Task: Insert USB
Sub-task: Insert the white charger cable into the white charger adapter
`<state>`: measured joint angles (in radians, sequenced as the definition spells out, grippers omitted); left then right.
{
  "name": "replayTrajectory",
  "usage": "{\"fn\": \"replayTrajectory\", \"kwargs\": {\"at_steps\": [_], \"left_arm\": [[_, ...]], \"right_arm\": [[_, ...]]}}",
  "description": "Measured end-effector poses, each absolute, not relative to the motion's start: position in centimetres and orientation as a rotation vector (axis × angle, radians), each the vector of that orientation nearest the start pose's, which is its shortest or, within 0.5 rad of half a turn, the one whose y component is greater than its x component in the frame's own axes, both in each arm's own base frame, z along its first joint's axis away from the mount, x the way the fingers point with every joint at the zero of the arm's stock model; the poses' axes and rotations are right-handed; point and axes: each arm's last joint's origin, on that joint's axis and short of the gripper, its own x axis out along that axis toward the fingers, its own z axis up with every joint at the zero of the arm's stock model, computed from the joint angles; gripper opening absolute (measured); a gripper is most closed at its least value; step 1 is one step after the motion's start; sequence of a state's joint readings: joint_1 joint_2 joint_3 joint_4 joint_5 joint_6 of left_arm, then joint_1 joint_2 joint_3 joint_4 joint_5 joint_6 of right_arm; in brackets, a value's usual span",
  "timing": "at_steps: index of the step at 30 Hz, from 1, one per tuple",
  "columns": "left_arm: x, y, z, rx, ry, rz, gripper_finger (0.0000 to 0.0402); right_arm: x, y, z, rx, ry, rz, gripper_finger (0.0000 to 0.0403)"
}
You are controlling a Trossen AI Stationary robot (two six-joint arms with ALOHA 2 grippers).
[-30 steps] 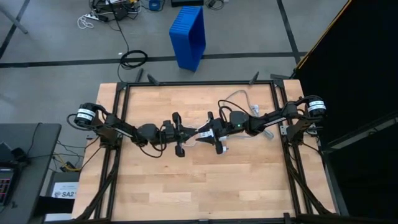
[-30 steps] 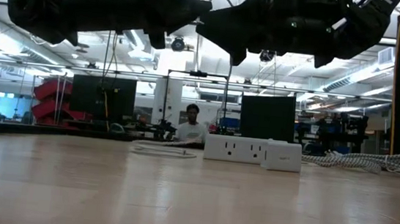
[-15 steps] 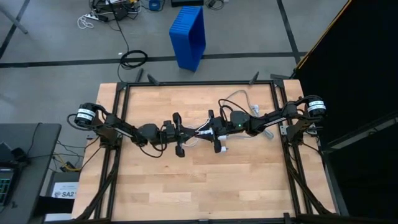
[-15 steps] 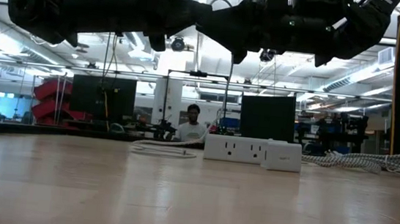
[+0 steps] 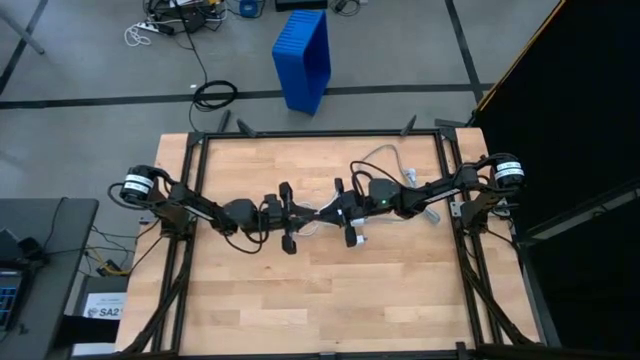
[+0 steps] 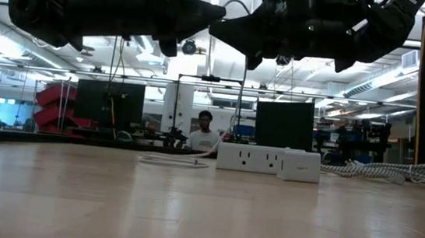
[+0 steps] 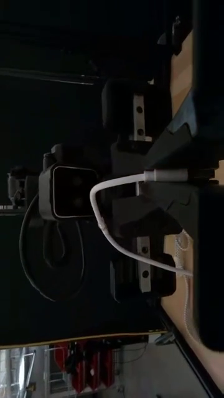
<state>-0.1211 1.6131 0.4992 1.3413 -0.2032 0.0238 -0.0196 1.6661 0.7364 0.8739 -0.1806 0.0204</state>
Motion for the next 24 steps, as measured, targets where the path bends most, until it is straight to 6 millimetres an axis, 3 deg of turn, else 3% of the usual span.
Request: {"fn": "replayTrajectory", "kwargs": {"at_steps": [8,15,24], "left_arm": [[28.5,-2.9,19.6,-0.011,-0.214,0.077,0.0070],[28.2,-2.9,19.9,-0.008,-0.158,0.077,0.0073],[26.8,-1.9,20.5,-0.062,0.065,0.092,0.0073]], "right_arm": [[33.4,0.0,18.7,0.075,0.201,0.159,0.0000],[33.3,0.2,18.4,0.089,0.237,0.199,0.0000],[33.1,0.3,17.7,0.126,0.311,0.226,0.0000]]}}
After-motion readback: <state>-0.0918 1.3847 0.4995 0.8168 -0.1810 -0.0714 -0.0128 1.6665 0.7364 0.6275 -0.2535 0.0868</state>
